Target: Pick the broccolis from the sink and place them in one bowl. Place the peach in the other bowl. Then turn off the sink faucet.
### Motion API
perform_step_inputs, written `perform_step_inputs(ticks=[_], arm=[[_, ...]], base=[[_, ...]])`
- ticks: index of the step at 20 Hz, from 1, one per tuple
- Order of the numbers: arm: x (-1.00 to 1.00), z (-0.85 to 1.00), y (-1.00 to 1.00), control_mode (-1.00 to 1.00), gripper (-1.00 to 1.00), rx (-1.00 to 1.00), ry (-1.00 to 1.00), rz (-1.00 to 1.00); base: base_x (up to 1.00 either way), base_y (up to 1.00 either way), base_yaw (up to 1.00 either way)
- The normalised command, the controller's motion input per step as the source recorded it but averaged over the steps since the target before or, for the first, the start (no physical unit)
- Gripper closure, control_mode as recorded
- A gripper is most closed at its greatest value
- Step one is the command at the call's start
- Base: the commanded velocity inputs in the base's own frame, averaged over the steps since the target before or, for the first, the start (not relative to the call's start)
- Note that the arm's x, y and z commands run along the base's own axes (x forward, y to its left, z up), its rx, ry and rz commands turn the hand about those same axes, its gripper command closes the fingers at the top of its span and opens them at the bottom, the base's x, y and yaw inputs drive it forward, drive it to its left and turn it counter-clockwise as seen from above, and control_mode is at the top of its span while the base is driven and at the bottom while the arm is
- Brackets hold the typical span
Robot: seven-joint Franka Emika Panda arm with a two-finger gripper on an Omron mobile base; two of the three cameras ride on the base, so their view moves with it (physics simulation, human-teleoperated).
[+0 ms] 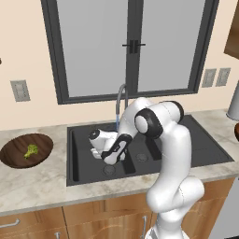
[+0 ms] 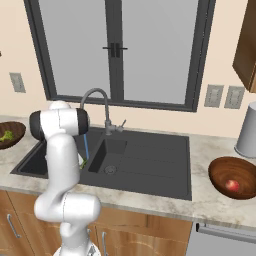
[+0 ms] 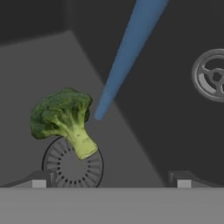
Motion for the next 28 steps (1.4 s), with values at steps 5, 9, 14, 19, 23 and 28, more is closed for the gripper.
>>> perform_step_inputs(ticks=[5, 9, 14, 19, 23, 28], arm=[[0.00, -0.07, 0.00, -1.00, -1.00, 0.00, 0.00, 0.00], [0.00, 0.00, 0.00, -1.00, -1.00, 0.00, 0.00, 0.03], [0.00, 0.00, 0.00, -1.00, -1.00, 0.00, 0.00, 0.10], [0.00, -0.07, 0.00, -1.00, -1.00, 0.00, 0.00, 0.14], [0.00, -0.11, 0.00, -1.00, -1.00, 0.00, -0.01, 0.10], [0.01, -0.08, 0.00, -1.00, -1.00, 0.00, 0.00, 0.00]], base=[[0.00, 0.00, 0.00], [0.00, 0.00, 0.00], [0.00, 0.00, 0.00], [0.00, 0.00, 0.00], [0.00, 0.00, 0.00], [0.00, 0.00, 0.00]])
